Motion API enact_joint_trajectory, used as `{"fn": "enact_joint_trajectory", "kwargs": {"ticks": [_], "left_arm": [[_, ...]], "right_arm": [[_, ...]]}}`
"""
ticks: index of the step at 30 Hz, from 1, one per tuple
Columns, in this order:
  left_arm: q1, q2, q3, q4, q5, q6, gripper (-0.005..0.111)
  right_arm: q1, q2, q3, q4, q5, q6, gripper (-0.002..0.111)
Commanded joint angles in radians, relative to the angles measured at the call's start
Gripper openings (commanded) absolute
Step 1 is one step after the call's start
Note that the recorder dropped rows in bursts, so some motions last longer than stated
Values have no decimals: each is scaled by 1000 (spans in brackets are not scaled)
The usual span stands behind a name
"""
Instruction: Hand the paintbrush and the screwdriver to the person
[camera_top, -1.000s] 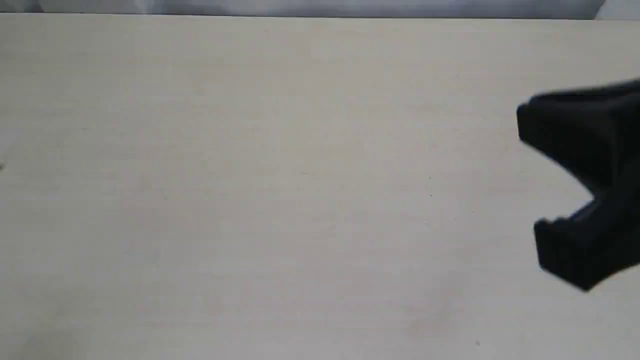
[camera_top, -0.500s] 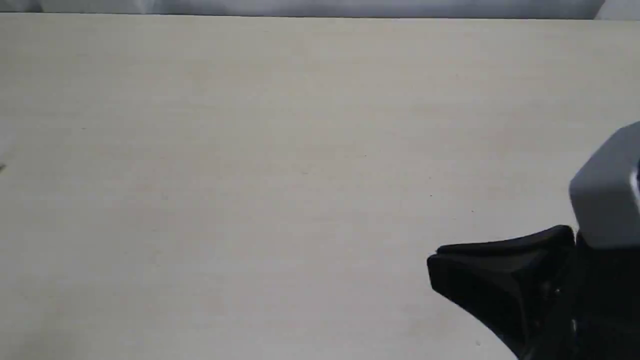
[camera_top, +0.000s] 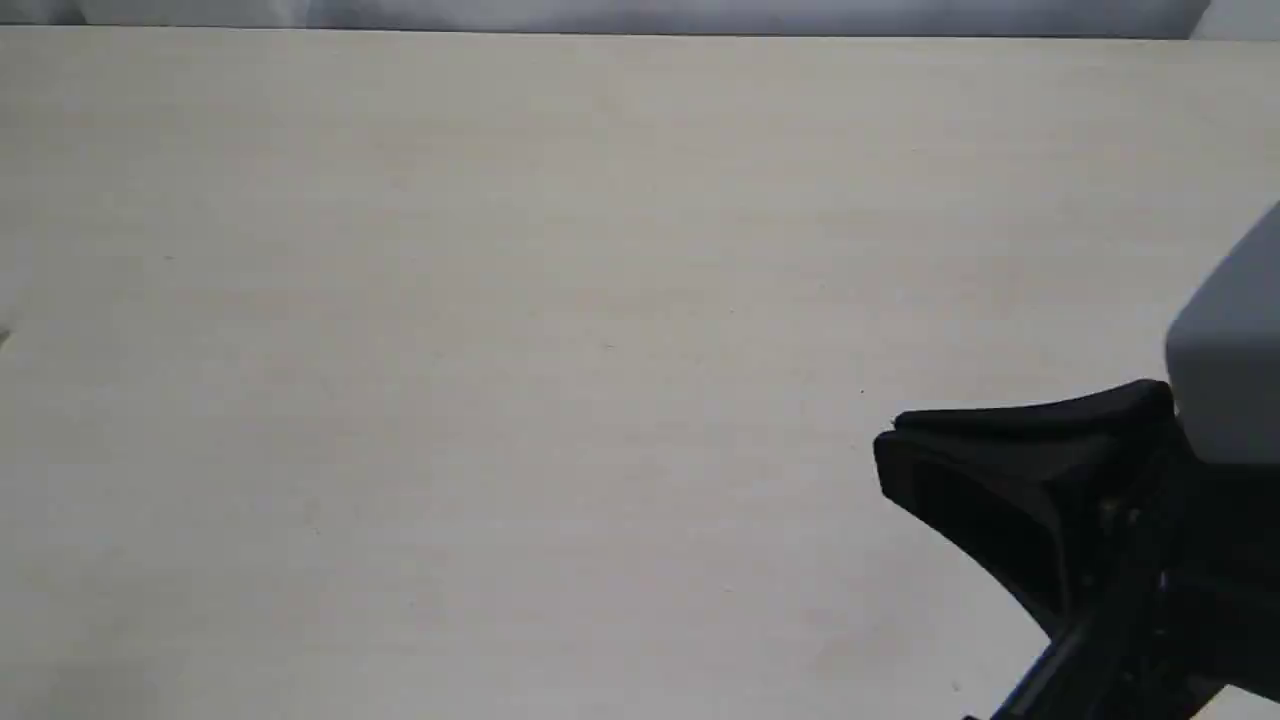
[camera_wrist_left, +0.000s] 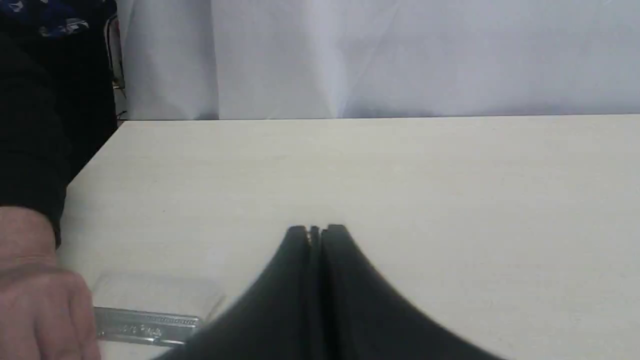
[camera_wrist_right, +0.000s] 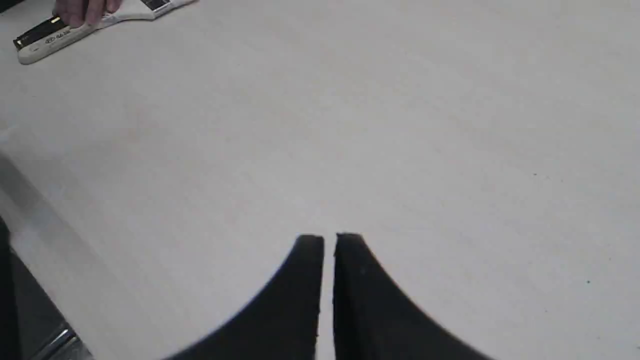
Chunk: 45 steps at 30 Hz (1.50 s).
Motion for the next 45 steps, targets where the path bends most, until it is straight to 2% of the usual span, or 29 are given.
{"fn": "enact_joint_trajectory", "kwargs": {"ticks": [1, 6, 14, 19, 22, 28, 32, 35, 40, 45], "left_arm": [[-8, -2, 2, -4, -6, -2, 0], [-8, -2, 2, -4, -6, -2, 0], [-8, -2, 2, -4, -6, -2, 0], [-8, -2, 2, -2, -6, -2, 0], [-8, -2, 2, -2, -6, -2, 0], [-8, -2, 2, -2, -6, -2, 0], [-8, -2, 2, -2, -6, -2, 0], [-8, -2, 2, -2, -6, -2, 0], [-8, -2, 2, -2, -6, -2, 0], [-8, -2, 2, -4, -3, -2, 0]], "right_arm": [[-2, -36, 5, -38, 11, -60, 5], [-117, -159, 72, -38, -79, -128, 5], [-388, -451, 307, -36, -392, -241, 5], [-504, -573, 419, -38, -459, -267, 5], [-645, -610, 468, -38, -522, -265, 5], [-1003, -614, 525, -11, -691, -265, 5], [-1245, -614, 546, 52, -723, -265, 5], [-1376, -614, 558, 72, -723, -263, 5], [-1489, -614, 564, 72, -723, -319, 5], [-1493, -614, 564, 72, -722, -389, 5]]}}
